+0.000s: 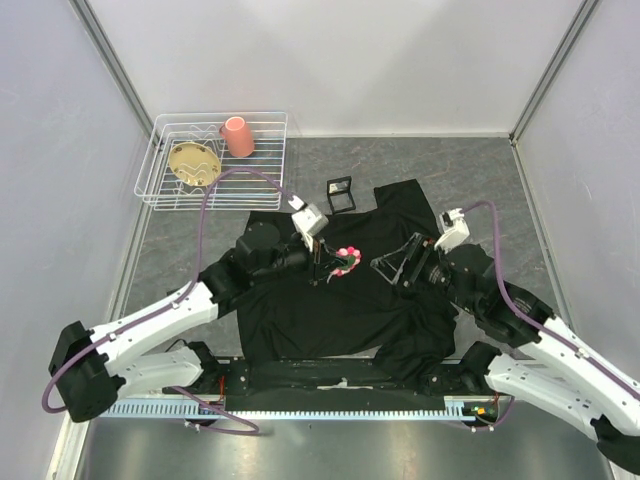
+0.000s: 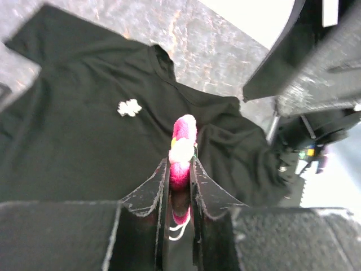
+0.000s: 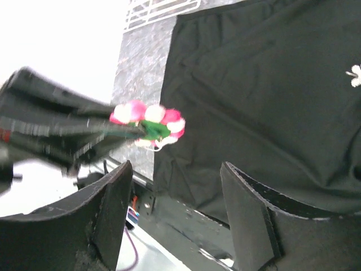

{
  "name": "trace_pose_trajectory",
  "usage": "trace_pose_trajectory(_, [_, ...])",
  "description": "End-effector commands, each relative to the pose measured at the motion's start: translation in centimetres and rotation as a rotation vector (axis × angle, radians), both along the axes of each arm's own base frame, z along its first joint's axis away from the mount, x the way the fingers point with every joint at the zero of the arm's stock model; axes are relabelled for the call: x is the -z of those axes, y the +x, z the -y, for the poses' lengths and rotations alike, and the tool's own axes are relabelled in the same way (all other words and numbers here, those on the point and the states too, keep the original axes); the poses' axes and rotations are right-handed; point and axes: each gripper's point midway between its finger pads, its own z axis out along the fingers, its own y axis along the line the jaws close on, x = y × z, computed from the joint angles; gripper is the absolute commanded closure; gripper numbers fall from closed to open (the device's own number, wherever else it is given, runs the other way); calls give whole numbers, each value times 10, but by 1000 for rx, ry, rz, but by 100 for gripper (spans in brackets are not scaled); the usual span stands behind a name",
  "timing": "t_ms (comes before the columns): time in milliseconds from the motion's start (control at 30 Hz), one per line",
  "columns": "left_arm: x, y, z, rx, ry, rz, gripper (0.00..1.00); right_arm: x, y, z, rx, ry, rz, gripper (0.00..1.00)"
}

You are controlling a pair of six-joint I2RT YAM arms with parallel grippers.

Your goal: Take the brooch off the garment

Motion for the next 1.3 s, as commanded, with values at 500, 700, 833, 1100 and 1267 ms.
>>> trace_pose_trajectory(500, [-36,32,2,-89,389,941,98,-43,53,-29,237,93,-190,52])
trace_pose_trajectory(700, [-38,34,5,-81,407,965,98,-38,56,-43,209,121,-213,52])
trace_pose_trajectory(833, [-40,35,5,-84,412,977,98,-32,58,-50,205,136,-243,54])
trace_pose_trajectory(1100, [-37,35,7,-80,425,980,98,-27,62,-56,210,152,-258,59])
trace_pose_trajectory(1267, [-36,34,8,-76,430,985,98,-20,62,-59,205,159,-279,68])
